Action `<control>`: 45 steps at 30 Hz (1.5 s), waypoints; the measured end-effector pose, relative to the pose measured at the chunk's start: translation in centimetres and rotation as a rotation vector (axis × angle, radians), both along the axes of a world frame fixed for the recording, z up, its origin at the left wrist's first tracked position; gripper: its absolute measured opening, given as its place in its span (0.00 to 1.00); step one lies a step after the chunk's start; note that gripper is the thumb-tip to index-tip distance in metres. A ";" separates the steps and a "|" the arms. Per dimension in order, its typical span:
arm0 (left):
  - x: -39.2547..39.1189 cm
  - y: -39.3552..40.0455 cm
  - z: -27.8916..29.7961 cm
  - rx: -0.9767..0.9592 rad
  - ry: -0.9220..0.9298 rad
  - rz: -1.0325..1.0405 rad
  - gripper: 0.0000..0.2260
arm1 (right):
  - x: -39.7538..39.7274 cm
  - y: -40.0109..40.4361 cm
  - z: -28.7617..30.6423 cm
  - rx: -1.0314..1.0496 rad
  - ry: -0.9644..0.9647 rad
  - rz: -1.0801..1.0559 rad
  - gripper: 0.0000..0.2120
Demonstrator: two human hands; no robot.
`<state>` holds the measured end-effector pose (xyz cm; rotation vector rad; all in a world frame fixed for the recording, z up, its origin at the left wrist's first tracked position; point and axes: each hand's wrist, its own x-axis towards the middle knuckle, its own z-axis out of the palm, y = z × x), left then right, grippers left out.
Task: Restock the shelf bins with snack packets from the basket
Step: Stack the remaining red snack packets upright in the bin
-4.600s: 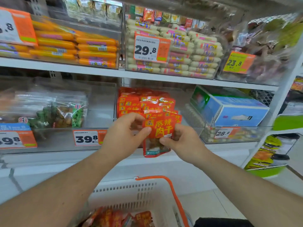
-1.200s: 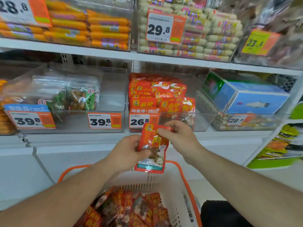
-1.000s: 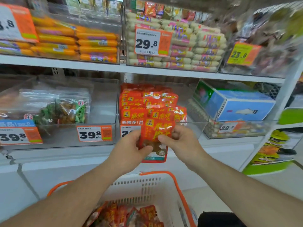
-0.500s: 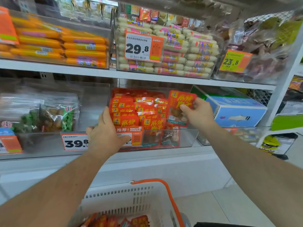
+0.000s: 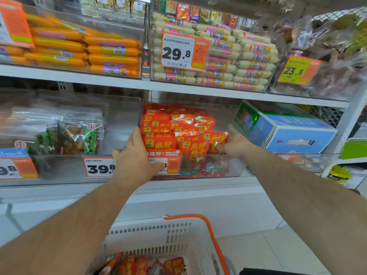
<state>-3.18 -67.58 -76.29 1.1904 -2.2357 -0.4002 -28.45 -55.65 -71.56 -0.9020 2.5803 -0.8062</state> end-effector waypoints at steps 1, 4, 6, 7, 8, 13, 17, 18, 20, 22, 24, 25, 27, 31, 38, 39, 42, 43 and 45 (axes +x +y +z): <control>0.1 0.1 0.1 0.009 -0.003 -0.007 0.51 | 0.0 -0.1 -0.1 0.005 0.006 -0.006 0.09; 0.3 0.5 0.8 0.044 -0.021 -0.048 0.49 | 0.4 0.0 -0.4 0.032 0.014 -0.020 0.11; 0.8 0.4 1.7 0.121 -0.020 -0.115 0.45 | 0.5 0.4 -0.5 0.003 -0.007 -0.051 0.11; 1.2 0.3 2.1 0.158 -0.011 -0.140 0.44 | 0.8 0.6 -0.4 -0.025 0.015 -0.073 0.11; 1.7 0.2 2.4 0.145 -0.019 -0.157 0.45 | 1.3 0.9 -0.5 -0.073 0.097 -0.100 0.13; 5.6 2.5 0.4 -0.550 -0.043 -0.374 0.33 | 7.3 2.6 -3.0 -0.587 0.726 0.135 0.14; 8.9 5.6 -3.2 -0.065 -0.576 -0.540 0.25 | 13.3 2.0 -9.6 -0.519 0.611 0.478 0.09; 9.5 5.8 -4.1 0.024 -0.652 -0.540 0.25 | 14.7 1.8 -11.5 -0.448 0.559 0.522 0.08; 10.6 5.8 -5.6 0.114 -0.741 -0.560 0.21 | 16.9 1.3 -15.1 -0.280 0.438 0.597 0.04; 11.7 5.6 -7.0 0.170 -0.806 -0.567 0.17 | 19.0 1.0 -18.3 -0.135 0.296 0.639 0.03; 12.4 5.4 -8.1 0.226 -0.798 -0.568 0.09 | 21.0 0.8 -21.4 -0.033 0.176 0.642 0.02; 12.7 5.4 -8.5 0.260 -0.792 -0.575 0.06 | 22.0 1.0 -22.8 0.018 0.130 0.627 0.04; 12.8 5.4 -9.5 0.317 -0.790 -0.607 0.04 | 23.7 1.5 -25.9 0.148 0.009 0.604 0.06; 12.8 5.4 -11.4 0.352 -0.832 -0.639 0.05 | 26.1 3.1 -32.2 0.498 -0.204 0.670 0.06; 12.2 4.7 -12.0 0.449 -0.894 -0.655 0.13 | 27.9 6.2 -36.2 0.698 -0.308 0.567 0.09; 12.1 4.6 -11.9 0.455 -0.884 -0.650 0.14 | 28.0 6.3 -36.4 0.684 -0.330 0.541 0.08; 11.9 4.4 -11.3 0.467 -0.855 -0.641 0.15 | 27.9 6.3 -36.4 0.690 -0.324 0.521 0.06; 11.9 4.3 -11.3 0.472 -0.852 -0.640 0.15 | 27.6 6.1 -35.9 0.686 -0.302 0.527 0.07; 11.9 4.4 -11.1 0.475 -0.857 -0.643 0.16 | 26.7 5.4 -34.1 0.657 -0.217 0.568 0.10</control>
